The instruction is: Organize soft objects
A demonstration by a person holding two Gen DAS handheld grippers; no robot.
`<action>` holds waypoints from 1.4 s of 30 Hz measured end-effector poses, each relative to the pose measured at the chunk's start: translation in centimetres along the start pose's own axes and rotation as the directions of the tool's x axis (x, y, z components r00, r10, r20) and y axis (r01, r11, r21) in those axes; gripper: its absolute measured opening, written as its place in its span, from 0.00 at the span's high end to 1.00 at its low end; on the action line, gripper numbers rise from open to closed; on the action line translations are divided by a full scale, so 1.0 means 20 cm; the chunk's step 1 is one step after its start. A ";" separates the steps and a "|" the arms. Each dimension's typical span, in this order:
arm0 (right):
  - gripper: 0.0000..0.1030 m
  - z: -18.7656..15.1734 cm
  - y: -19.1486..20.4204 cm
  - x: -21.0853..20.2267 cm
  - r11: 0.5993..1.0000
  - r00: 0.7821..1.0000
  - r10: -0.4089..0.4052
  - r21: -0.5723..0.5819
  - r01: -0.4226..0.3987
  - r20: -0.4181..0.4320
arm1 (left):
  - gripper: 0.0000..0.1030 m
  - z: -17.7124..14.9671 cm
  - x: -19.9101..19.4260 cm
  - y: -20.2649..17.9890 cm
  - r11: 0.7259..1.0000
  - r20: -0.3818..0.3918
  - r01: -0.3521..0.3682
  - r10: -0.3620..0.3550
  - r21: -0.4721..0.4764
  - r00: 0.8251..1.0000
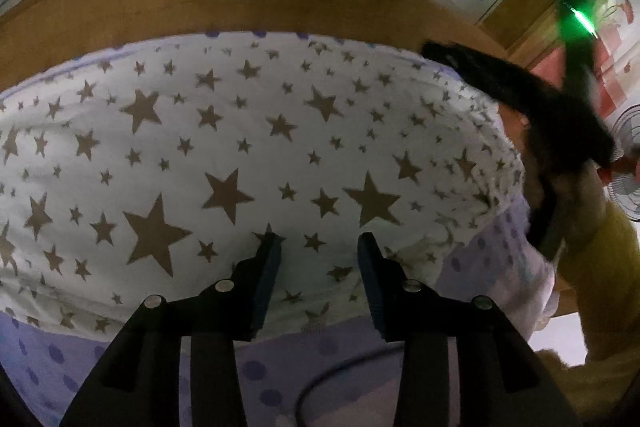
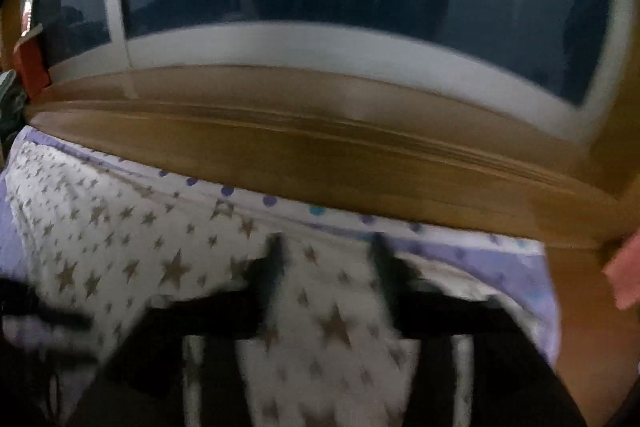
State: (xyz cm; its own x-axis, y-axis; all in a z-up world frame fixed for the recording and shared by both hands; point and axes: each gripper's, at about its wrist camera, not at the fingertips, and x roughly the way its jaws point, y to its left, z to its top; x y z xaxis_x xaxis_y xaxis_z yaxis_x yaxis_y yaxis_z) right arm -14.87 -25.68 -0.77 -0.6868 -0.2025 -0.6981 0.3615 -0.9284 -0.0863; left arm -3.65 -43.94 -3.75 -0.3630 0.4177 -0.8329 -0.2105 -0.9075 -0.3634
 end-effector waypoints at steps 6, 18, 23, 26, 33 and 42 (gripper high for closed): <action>0.38 -0.30 -0.01 -0.29 0.998 0.997 -0.066 0.004 0.066 -0.033 | 0.61 0.06 -0.07 -0.13 0.996 0.052 0.022 -0.026 0.085 0.998; 0.38 -0.55 -0.37 -0.36 0.971 0.996 -0.052 0.228 0.066 -0.065 | 0.61 0.07 0.21 -0.37 0.989 -0.040 0.048 -0.043 0.140 0.998; 0.42 -0.67 -0.42 -0.28 0.991 0.992 -0.041 0.123 0.056 -0.122 | 0.61 0.00 0.26 -0.41 0.986 -0.037 -0.001 0.007 0.165 0.999; 0.42 -0.69 -0.43 -0.33 0.998 0.988 0.003 0.065 0.007 -0.153 | 0.61 -0.03 0.24 -0.43 0.988 -0.031 -0.025 0.030 0.152 0.999; 0.41 -0.49 -0.76 -0.45 0.969 0.989 0.141 0.212 -0.129 -0.046 | 0.61 -0.02 0.20 -0.51 0.987 -0.013 -0.090 0.093 0.131 0.996; 0.73 -0.29 -0.91 0.11 0.990 0.976 0.097 0.121 -0.074 -0.197 | 0.61 -0.07 0.31 -0.65 0.979 -0.028 -0.159 0.164 0.128 0.986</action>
State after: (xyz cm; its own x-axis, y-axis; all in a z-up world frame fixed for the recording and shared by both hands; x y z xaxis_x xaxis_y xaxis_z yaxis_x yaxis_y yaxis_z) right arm -19.27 -7.46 -4.97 -0.5110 -0.2259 -0.8294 0.3320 -0.9419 0.0520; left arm -1.94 -29.59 -4.72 -0.3670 0.2617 -0.8927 -0.2640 -0.9494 -0.1698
